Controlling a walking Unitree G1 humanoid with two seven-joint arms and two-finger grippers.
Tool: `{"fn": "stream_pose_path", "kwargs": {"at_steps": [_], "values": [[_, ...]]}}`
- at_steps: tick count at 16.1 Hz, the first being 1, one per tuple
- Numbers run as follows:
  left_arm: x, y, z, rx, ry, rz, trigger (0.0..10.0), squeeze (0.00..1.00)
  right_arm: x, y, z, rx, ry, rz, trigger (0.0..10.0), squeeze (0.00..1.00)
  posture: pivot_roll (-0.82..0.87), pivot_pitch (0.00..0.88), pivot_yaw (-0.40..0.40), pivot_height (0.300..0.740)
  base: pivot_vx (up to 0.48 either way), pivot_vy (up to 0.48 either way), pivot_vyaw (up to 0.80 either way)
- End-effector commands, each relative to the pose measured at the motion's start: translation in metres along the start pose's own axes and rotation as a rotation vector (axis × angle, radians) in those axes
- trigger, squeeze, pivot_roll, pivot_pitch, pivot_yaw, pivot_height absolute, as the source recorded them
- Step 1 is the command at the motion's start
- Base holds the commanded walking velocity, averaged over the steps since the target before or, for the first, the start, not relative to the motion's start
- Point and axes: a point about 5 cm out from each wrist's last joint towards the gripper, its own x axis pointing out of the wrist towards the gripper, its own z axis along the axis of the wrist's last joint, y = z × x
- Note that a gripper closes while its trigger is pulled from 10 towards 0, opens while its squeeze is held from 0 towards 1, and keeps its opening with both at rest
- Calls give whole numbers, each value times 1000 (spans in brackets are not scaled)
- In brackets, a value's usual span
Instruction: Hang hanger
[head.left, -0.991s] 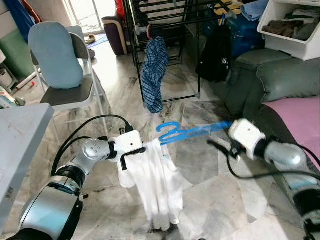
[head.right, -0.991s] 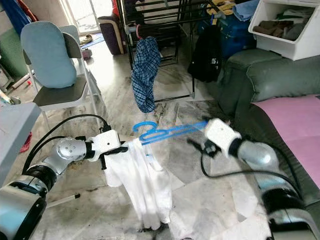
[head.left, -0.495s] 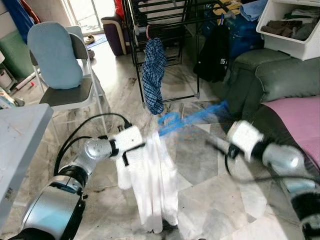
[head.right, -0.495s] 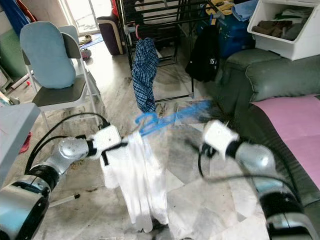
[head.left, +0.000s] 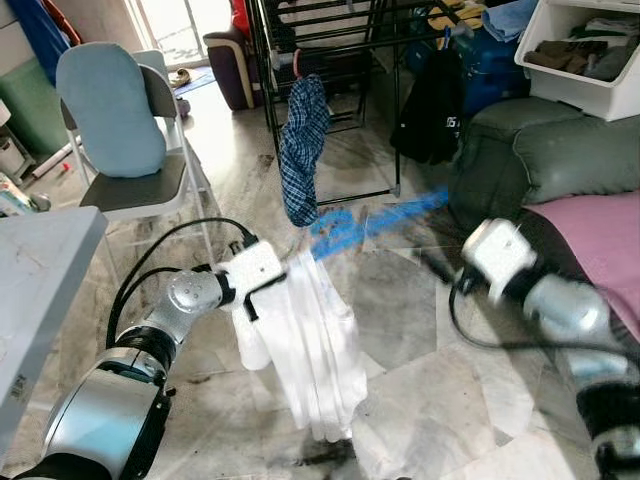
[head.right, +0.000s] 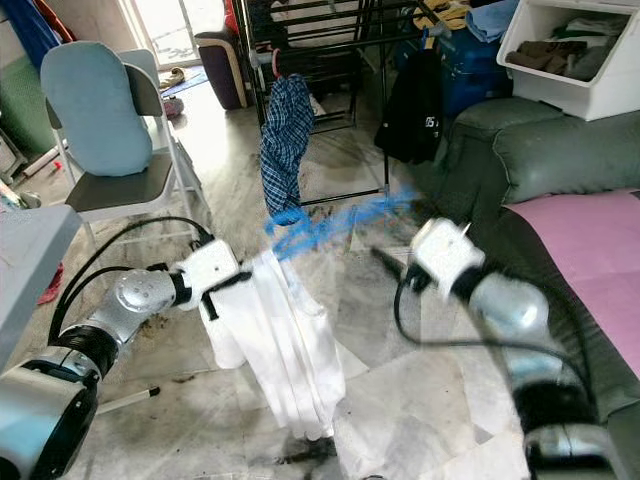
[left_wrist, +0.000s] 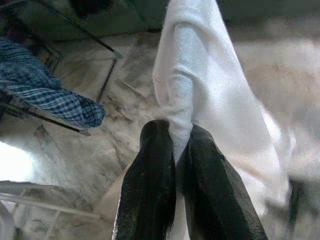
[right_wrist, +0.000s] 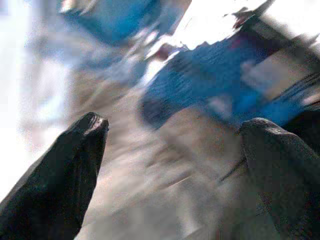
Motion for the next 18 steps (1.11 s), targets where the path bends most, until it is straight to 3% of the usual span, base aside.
{"fn": "stream_pose_path", "kwargs": {"at_steps": [1,4,5,6,7,8,9,15,18], "values": [[-1,19,22,-15,-98,56,0,0,3,12,-3,29,13,54,10000,1000,-209,0,89,740,0,0,0],[4,25,42,-87,-215,62,0,0,6,24,-6,163,-1,75,10000,1000,-202,0,95,740,0,0,0],[5,17,57,-44,-338,-40,0,0,7,28,-11,196,22,70,10000,1000,-199,0,100,740,0,0,0],[5,17,57,-44,-338,-40,0,0,7,28,-11,196,22,70,10000,1000,-199,0,100,740,0,0,0],[6,9,62,11,-371,-129,0,0,8,30,-13,233,22,62,10000,659,-199,0,103,740,0,0,0],[6,2,64,69,-377,-202,0,0,9,31,-13,276,14,50,10000,67,-198,0,108,740,0,0,0],[7,-2,67,101,-383,-242,0,0,10,32,-14,293,16,47,10000,0,-197,0,113,740,0,0,0],[8,-1,95,126,-499,-302,0,0,17,37,-12,319,16,49,10000,0,-191,0,113,740,0,0,0],[5,1,124,155,-621,-326,0,0,24,38,-12,344,23,43,10000,0,-187,0,112,740,0,0,0]]}}
